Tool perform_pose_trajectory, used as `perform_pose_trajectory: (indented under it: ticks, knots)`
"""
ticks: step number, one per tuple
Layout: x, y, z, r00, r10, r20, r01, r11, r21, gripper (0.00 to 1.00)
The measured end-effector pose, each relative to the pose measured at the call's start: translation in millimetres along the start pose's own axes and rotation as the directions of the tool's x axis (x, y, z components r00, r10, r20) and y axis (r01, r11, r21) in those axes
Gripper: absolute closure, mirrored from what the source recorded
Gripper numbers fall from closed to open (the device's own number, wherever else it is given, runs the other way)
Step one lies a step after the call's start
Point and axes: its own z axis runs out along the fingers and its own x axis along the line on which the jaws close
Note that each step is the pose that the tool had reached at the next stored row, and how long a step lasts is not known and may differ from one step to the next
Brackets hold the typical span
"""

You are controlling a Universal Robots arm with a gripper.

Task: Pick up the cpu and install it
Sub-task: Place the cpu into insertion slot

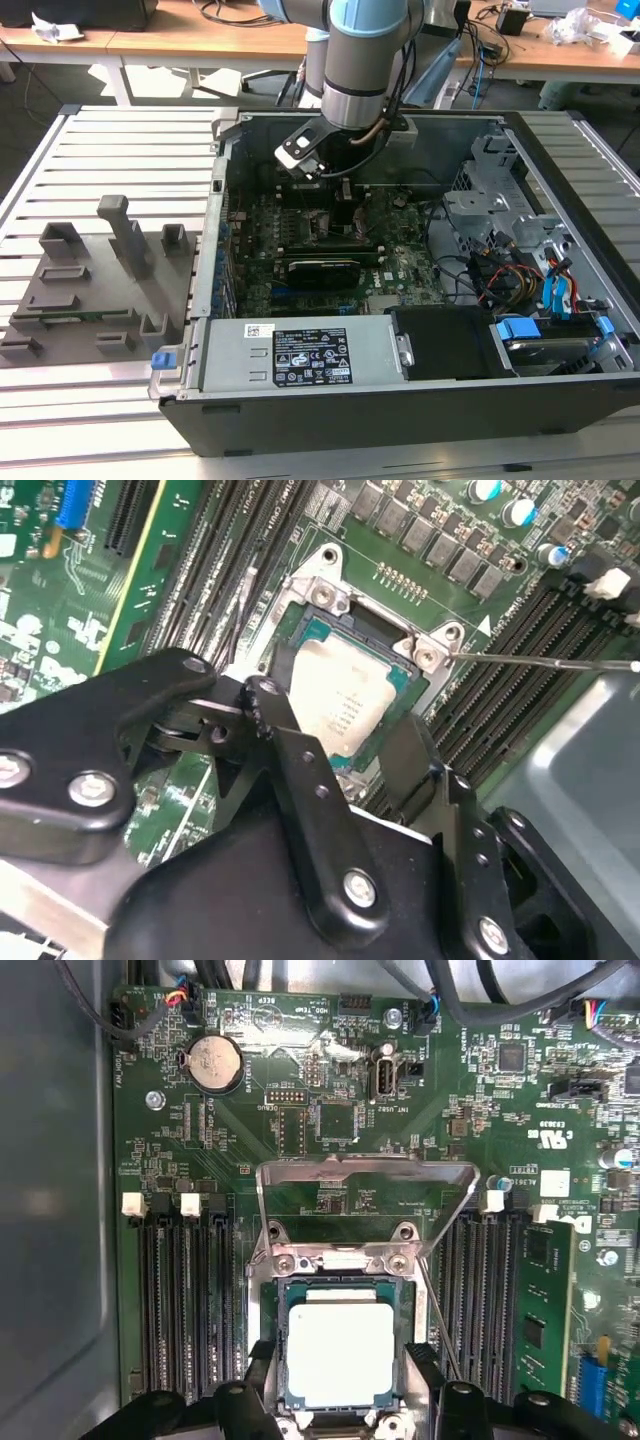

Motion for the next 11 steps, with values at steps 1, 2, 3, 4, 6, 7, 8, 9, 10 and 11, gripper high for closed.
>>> perform_pose_trajectory:
  ticks: [1,2,3,4,6,7,8,9,10,11]
  knots:
    - [-0.3,-0.3,-3.8,1.0000,0.000,0.0001,0.000,1.0000,-0.0003,0.40]
    - [-0.4,-0.6,-5.0,1.0000,0.000,-0.0001,0.000,1.0000,-0.0004,0.53]
    - [-0.7,-2.1,-5.0,1.0000,0.000,-0.0001,0.000,1.0000,-0.0004,0.65]
    - [-2.7,-6.3,-4.6,1.0000,-0.001,-0.0044,0.001,1.0000,-0.0006,0.71]
    - [-5.6,-8.5,-2.8,0.9997,-0.005,-0.0228,0.005,1.0000,-0.0009,0.89]
    - [-6.1,-8.4,-2.3,0.9997,-0.007,-0.0248,0.007,1.0000,-0.0011,0.89]
    - [-6.3,-8.5,-1.6,0.9996,-0.014,-0.0250,0.014,0.9999,-0.0017,0.89]
    - [-6.3,-8.4,-0.8,0.9995,-0.019,-0.0247,0.019,0.9998,-0.0020,0.89]
    - [-6.2,-8.3,0.3,0.9995,-0.021,-0.0246,0.021,0.9998,-0.0021,0.89]
    - [-6.0,-8.2,2.1,0.9995,-0.021,-0.0246,0.021,0.9998,-0.0016,0.89]
